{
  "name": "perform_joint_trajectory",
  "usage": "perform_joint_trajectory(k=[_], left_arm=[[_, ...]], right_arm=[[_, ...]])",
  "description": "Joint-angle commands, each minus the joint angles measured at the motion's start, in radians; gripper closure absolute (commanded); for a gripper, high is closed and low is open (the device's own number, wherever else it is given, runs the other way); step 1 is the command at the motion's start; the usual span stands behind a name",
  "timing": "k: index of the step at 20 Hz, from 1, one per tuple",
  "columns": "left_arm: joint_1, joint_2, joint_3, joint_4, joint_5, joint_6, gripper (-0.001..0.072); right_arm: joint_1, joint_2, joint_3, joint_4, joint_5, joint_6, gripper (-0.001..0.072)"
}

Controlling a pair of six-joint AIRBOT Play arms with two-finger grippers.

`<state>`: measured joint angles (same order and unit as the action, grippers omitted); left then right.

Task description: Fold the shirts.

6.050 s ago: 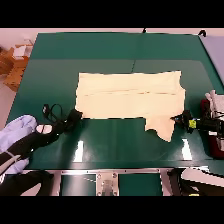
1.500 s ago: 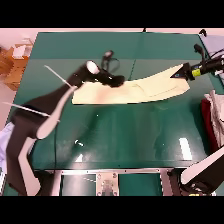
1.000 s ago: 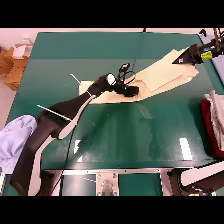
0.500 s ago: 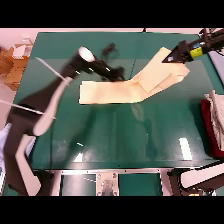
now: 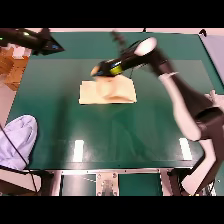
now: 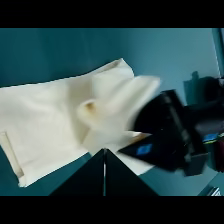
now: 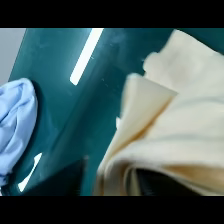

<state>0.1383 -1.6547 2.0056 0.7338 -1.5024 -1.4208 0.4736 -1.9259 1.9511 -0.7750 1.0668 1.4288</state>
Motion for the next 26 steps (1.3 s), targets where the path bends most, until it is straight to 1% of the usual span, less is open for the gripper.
perform_joint_trajectory(k=[1,3,4,5,6,7,8,11,13,14,15,16,18,20,21,24,26], left_arm=[[0.073,0.027,-0.007,0.008,-0.048,0.038,0.0682],[0.073,0.026,-0.014,0.008,-0.047,0.058,0.0682],[0.073,0.026,-0.014,0.008,-0.046,0.069,0.0682],[0.073,0.027,-0.014,0.006,-0.048,0.069,0.0682],[0.073,0.027,-0.014,0.008,-0.052,0.069,0.0682],[0.073,0.027,-0.014,0.015,-0.052,0.069,0.0682],[0.073,0.027,-0.014,0.016,-0.052,0.069,0.0682],[0.073,0.027,-0.014,0.016,-0.052,0.068,0.0682],[0.073,0.027,-0.014,0.016,-0.051,0.068,0.0682],[0.073,0.027,-0.014,0.016,-0.051,0.068,0.0682],[0.073,0.027,-0.014,0.016,-0.051,0.068,0.0682],[0.073,0.027,-0.014,0.016,-0.051,0.068,0.0682],[0.073,0.027,-0.014,0.016,-0.050,0.068,0.0683],[0.073,0.027,-0.014,0.015,-0.050,0.068,0.0682],[0.073,0.027,-0.014,0.015,-0.051,0.068,0.0683],[0.073,0.027,-0.014,0.014,-0.050,0.067,0.0683],[0.073,0.027,-0.014,0.017,-0.050,0.065,0.0682]], right_arm=[[0.221,-0.156,0.007,0.008,-0.333,0.008,0.0102],[0.209,-0.151,0.015,-0.004,-0.324,0.033,0.0105],[0.164,-0.127,0.033,-0.018,-0.280,0.059,0.0121],[0.106,-0.097,0.049,-0.036,-0.225,0.064,0.0236],[0.035,-0.061,0.057,-0.044,-0.169,0.064,0.0249],[-0.036,-0.027,0.057,-0.048,-0.118,0.066,0.0234],[-0.118,0.002,0.056,-0.054,-0.055,0.087,0.0205],[-0.351,0.031,0.051,-0.060,0.137,0.114,0.0199],[-0.469,0.031,0.005,-0.059,0.208,0.117,0.0199],[-0.510,0.031,-0.035,-0.059,0.222,0.116,0.0182],[-0.539,0.031,-0.091,-0.059,0.225,0.115,0.0131],[-0.559,0.030,-0.163,-0.059,0.223,0.107,0.0122],[-0.573,0.017,-0.303,-0.035,0.196,0.066,0.0122],[-0.563,-0.007,-0.400,0.055,0.170,-0.006,0.0122],[-0.548,-0.024,-0.426,0.106,0.159,-0.037,0.0122],[-0.474,-0.064,-0.431,0.222,0.123,-0.085,0.0122],[-0.415,-0.068,-0.426,0.257,0.057,-0.087,0.0124]])
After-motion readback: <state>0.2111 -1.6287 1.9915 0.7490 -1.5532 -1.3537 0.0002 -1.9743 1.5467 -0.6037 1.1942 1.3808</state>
